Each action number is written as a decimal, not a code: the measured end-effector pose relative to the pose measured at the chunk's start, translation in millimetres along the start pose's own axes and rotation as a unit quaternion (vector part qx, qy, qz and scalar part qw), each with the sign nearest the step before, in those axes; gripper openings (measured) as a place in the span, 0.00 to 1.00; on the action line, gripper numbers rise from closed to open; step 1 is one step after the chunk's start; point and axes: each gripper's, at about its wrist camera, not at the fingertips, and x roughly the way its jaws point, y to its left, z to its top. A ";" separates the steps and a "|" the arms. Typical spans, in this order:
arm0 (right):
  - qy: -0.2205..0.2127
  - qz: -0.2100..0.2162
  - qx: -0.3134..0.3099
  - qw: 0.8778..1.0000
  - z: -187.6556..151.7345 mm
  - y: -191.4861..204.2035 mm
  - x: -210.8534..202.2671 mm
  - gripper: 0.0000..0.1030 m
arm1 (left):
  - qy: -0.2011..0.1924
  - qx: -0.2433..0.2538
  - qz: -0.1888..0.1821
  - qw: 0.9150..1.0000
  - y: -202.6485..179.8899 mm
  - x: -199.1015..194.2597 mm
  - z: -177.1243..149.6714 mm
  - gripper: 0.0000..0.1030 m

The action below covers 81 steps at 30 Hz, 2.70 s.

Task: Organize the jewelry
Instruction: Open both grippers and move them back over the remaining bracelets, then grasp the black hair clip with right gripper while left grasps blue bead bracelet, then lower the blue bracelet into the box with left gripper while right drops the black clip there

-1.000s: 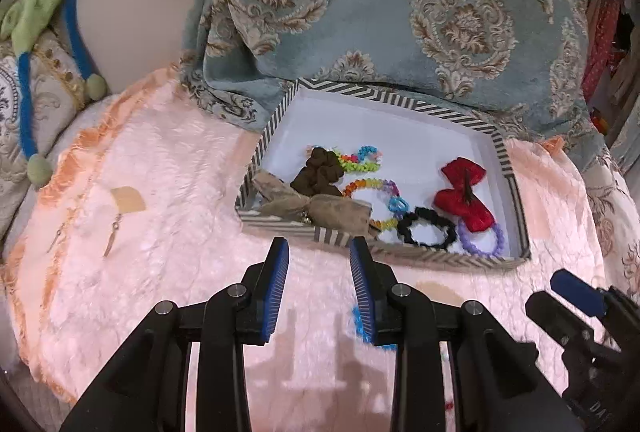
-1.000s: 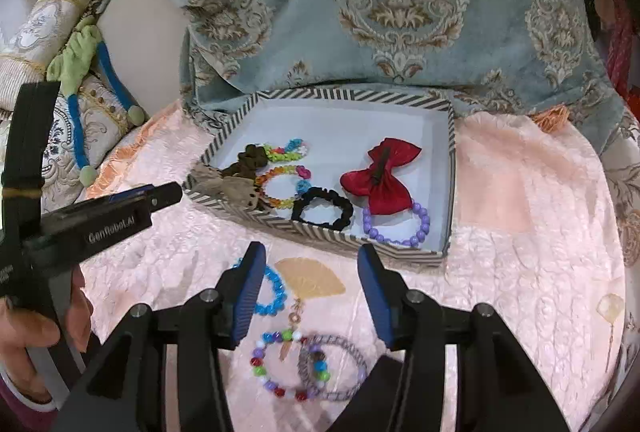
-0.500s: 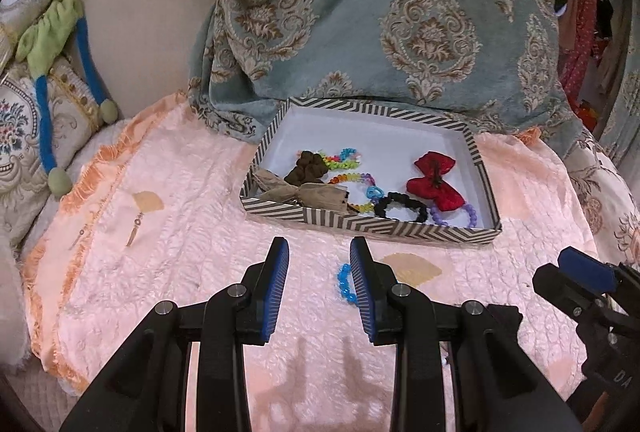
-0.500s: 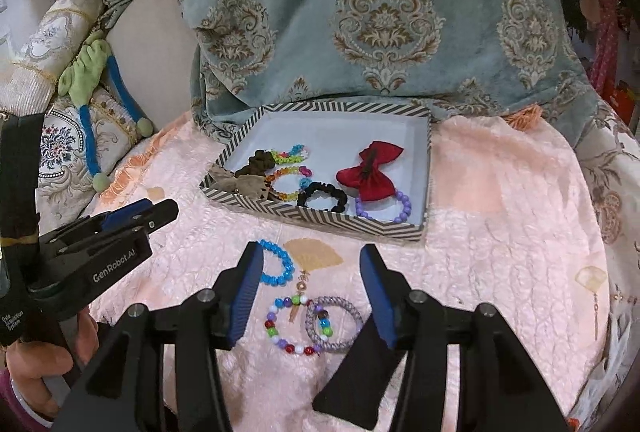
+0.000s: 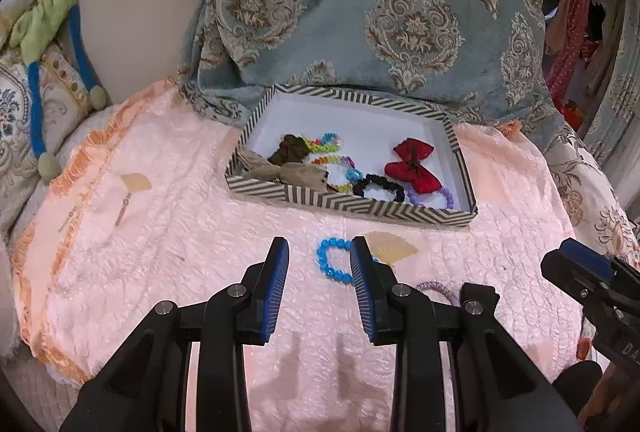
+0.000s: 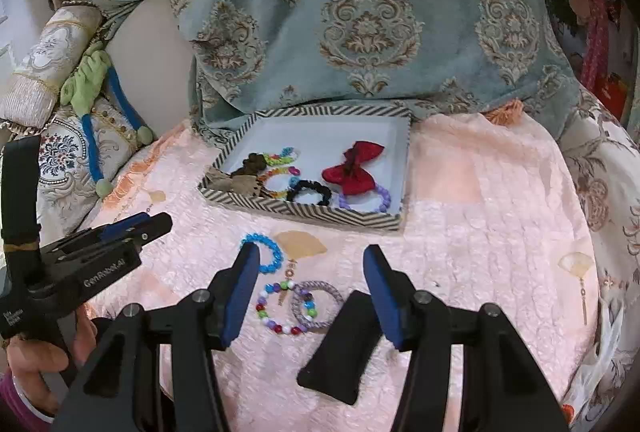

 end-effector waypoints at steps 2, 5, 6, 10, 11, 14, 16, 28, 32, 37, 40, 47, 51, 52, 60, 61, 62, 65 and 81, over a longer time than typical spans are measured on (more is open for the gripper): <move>0.003 0.000 0.003 1.000 -1.2 -3.0 1.1 0.55 | 0.004 -0.001 -0.004 1.000 -0.5 1.6 -1.1 0.15; 0.006 -0.001 0.005 1.000 -2.9 -4.7 2.0 0.55 | 0.008 -0.002 -0.003 1.000 -0.8 3.4 -2.9 0.15; 0.007 -0.001 0.005 1.000 -3.5 -5.1 2.6 0.55 | 0.008 -0.001 -0.002 1.000 -0.6 3.9 -3.2 0.15; 0.013 -0.003 0.003 1.000 -6.5 -7.0 5.3 0.55 | 0.014 0.000 0.000 1.000 -0.6 7.7 -5.4 0.15; 0.016 -0.004 0.002 1.000 -8.1 -7.6 6.6 0.55 | 0.017 0.001 0.001 1.000 -0.8 9.6 -6.2 0.15; 0.035 -0.013 0.006 0.999 -18.2 -14.6 14.5 0.55 | 0.025 -0.002 0.004 1.000 2.0 15.7 -8.7 0.15; 0.052 -0.018 0.012 0.998 -26.7 -19.8 22.8 0.55 | 0.032 -0.009 0.002 0.999 4.9 21.0 -9.7 0.15; 0.141 -0.017 0.038 0.989 -79.0 -36.4 84.8 0.55 | 0.108 -0.081 -0.031 0.990 22.2 78.4 -18.0 0.15; 0.127 0.000 0.039 0.991 -79.8 -40.8 85.5 0.53 | 0.117 -0.082 -0.018 0.990 19.7 96.2 -19.7 0.15; 0.122 0.010 0.040 0.992 -79.1 -46.4 88.8 0.50 | 0.124 -0.077 -0.006 0.989 15.7 112.6 -18.0 0.15; 0.121 0.015 0.044 0.992 -76.9 -49.1 91.6 0.50 | 0.129 -0.076 -0.004 0.989 12.7 122.1 -16.5 0.15; 0.108 0.031 0.055 0.992 -76.2 -54.9 91.4 0.49 | 0.142 -0.074 -0.001 0.987 7.2 142.8 -16.2 0.15; 0.103 0.036 0.059 0.992 -78.2 -60.0 90.6 0.34 | 0.132 -0.072 -0.004 0.989 6.0 146.9 -14.9 0.15; 0.101 0.038 0.060 0.992 -78.0 -60.9 89.8 0.28 | 0.129 -0.070 -0.004 0.989 5.8 147.7 -14.5 0.12; 0.082 0.043 0.052 0.994 -73.1 -60.2 76.9 0.17 | 0.129 -0.081 -0.023 0.988 17.0 142.6 -13.3 0.00; 0.080 0.042 0.053 0.995 -72.1 -60.4 74.5 0.17 | 0.127 -0.081 -0.025 0.988 17.3 139.5 -13.5 0.00; 0.078 0.042 0.053 0.995 -71.5 -60.8 72.4 0.17 | 0.123 -0.081 -0.028 0.989 17.4 135.1 -13.2 0.00; 0.070 0.044 0.055 0.995 -67.1 -61.6 65.7 0.17 | 0.114 -0.078 -0.038 0.990 16.6 123.6 -10.5 0.00; 0.048 0.072 0.042 0.995 -32.6 -41.7 59.3 0.17 | 0.056 -0.048 -0.040 0.996 21.0 65.7 26.4 0.00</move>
